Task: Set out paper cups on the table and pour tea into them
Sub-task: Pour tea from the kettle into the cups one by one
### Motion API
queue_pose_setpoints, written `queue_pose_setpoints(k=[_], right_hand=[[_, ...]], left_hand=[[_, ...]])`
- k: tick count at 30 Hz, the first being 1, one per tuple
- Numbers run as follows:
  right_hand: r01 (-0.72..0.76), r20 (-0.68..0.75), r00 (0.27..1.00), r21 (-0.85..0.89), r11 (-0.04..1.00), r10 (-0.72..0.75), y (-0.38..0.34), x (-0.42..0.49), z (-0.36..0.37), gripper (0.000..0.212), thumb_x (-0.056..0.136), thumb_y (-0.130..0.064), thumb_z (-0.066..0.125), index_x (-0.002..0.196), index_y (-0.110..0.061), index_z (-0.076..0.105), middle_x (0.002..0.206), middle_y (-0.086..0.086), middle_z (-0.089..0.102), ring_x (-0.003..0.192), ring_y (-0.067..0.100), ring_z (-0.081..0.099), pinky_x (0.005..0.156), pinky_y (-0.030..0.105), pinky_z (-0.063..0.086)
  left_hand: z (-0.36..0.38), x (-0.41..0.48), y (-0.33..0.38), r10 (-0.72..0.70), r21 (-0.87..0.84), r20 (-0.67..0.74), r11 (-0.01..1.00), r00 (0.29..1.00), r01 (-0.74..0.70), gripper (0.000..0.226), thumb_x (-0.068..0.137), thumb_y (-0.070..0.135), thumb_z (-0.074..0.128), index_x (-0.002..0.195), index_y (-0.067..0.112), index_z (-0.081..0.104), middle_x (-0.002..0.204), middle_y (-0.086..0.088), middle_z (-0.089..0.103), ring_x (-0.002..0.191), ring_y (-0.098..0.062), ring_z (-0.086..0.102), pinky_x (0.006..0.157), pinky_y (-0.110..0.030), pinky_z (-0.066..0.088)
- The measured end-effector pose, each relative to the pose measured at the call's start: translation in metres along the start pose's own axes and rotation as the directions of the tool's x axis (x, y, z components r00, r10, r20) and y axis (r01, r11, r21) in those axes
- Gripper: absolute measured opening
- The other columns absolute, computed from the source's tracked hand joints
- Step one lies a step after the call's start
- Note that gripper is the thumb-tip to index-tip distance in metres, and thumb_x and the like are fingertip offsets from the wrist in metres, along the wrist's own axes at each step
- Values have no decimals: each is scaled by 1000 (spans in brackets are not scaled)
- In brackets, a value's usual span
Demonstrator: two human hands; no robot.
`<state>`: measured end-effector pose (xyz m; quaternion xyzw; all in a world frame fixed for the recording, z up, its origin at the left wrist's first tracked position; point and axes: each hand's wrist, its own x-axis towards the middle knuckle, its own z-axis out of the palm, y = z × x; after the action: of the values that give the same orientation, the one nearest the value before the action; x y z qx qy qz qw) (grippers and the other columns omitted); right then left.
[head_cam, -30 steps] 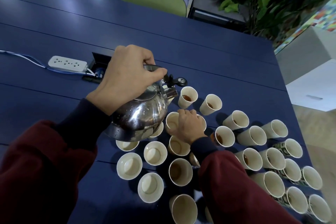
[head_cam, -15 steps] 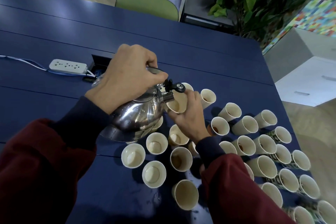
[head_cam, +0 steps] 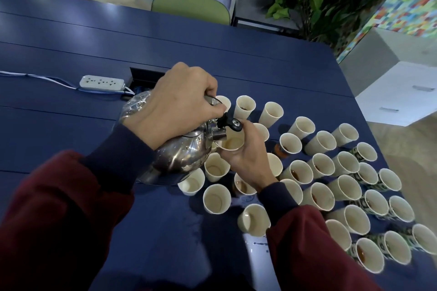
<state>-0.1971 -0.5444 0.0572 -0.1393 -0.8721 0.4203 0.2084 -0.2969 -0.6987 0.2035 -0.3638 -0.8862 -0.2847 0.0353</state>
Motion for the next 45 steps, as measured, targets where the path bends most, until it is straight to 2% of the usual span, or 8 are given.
queue_pose_setpoints(k=[5,10,13,21,29,36,42,45], right_hand=[[-49,12,999,22,999,49,-8,-19,-1,63,70,-21,84,121,-34,49,117,-7,64,110,16,61,93,42,51],[-91,62,994,24,996,90,-7,-27,-4,63,69,-25,84,122,-30,51,115,-11,65,109,16,62,92,43,52],[-100,100,990,32,994,97,-6,-30,-9,62,69,-20,86,122,-26,53,113,-13,65,108,10,62,91,33,52],[-141,153,980,63,988,131,0,-28,-26,64,70,-16,88,119,-30,49,108,-15,65,96,-9,60,79,3,42],[-140,190,973,60,988,127,16,-18,-37,63,72,-16,88,120,-27,49,104,-24,61,95,-21,55,80,2,42],[-154,204,970,76,985,136,27,-7,-44,61,74,-21,89,124,-17,54,106,-15,66,98,-11,61,79,7,45],[-186,214,962,51,981,171,36,26,-45,58,77,-22,88,120,-14,50,113,1,64,95,0,60,73,4,44],[-186,215,959,-28,982,188,48,47,-38,63,75,-28,89,122,-17,49,118,3,61,101,12,62,83,18,50]], left_hand=[[-2,-11,2,35,34,9,999,999,-35,24,76,36,74,64,18,64,58,2,56,68,-24,52,61,-34,47],[0,-16,9,30,69,41,997,999,-33,24,78,35,74,67,15,65,54,3,49,64,-20,46,58,-32,42],[2,-18,15,17,79,43,997,999,-20,25,77,34,75,65,15,64,53,3,48,59,-12,41,55,-30,34],[6,-14,33,22,134,33,991,999,-26,27,76,33,73,63,14,61,53,2,48,61,-17,41,54,-30,33],[14,-9,45,14,176,-17,984,1000,-10,25,76,32,73,63,14,62,56,-3,55,65,-24,50,49,-26,34],[24,1,38,-37,98,-19,994,999,38,28,77,38,73,60,18,62,55,2,57,61,-17,52,61,-37,51],[27,14,26,-127,16,-98,992,987,129,31,79,38,75,63,13,65,54,1,55,57,-11,50,54,-30,42],[27,23,19,-177,-12,-137,984,975,177,30,79,37,75,64,13,66,52,3,54,56,-10,50,54,-30,43]])
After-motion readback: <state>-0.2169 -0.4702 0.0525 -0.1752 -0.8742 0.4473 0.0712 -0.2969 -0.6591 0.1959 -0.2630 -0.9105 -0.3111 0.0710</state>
